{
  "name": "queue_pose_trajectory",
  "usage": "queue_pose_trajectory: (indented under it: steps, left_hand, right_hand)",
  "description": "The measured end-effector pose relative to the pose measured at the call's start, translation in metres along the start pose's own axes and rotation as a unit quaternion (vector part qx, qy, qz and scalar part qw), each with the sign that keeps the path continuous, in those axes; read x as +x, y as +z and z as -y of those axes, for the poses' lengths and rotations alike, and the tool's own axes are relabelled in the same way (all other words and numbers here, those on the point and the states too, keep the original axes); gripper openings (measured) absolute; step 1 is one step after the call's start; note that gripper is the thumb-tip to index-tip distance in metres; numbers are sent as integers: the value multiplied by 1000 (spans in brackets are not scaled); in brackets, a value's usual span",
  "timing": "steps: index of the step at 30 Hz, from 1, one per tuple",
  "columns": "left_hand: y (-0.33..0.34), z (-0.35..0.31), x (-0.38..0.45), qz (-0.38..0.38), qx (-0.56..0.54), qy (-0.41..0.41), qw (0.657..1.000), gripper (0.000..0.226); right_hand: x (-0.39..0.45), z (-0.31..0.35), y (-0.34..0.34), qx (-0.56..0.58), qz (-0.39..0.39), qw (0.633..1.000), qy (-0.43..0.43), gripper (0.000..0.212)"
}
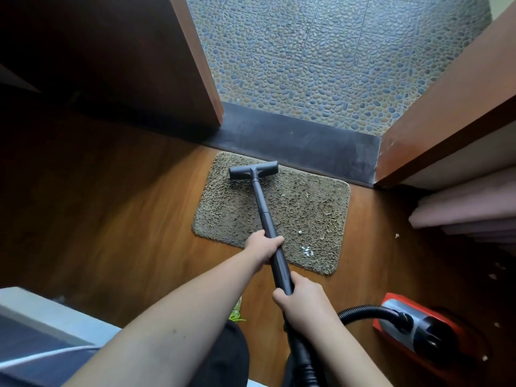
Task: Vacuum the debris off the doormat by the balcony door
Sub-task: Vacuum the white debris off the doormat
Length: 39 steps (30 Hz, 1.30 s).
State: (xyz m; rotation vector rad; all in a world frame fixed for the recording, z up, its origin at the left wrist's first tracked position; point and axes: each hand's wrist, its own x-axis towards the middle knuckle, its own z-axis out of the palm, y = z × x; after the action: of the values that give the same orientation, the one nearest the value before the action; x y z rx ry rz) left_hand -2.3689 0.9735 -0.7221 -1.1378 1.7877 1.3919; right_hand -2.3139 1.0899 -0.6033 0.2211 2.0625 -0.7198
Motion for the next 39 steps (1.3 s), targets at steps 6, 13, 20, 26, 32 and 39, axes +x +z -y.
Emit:
queue_pose_trajectory:
  steps: [6, 13, 20, 26, 32, 39]
  left_hand:
    - [-5, -20, 21, 19, 0, -8, 1000, 32]
    - [1, -18, 25, 23, 5, -13, 1000, 36]
    - [12, -11, 12, 29, 7, -27, 999, 36]
    - [34, -1, -2, 23, 37, -62, 997, 40]
    - [56, 12, -20, -32, 85, -73, 993, 43]
    - [72, 30, -40, -52, 82, -60, 994, 43]
  right_hand:
    - [25, 19, -5, -10, -7, 1000, 10, 26]
    - [26, 15, -8, -7, 0, 1000, 15, 24]
    - [13, -1, -8, -33, 2, 999, 17, 22]
    - [-4, -19, -4, -65, 5, 997, 29, 21]
    - [-20, -36, 1, -70, 6, 997, 37, 22]
    - [-40, -57, -2, -26, 13, 998, 50, 20]
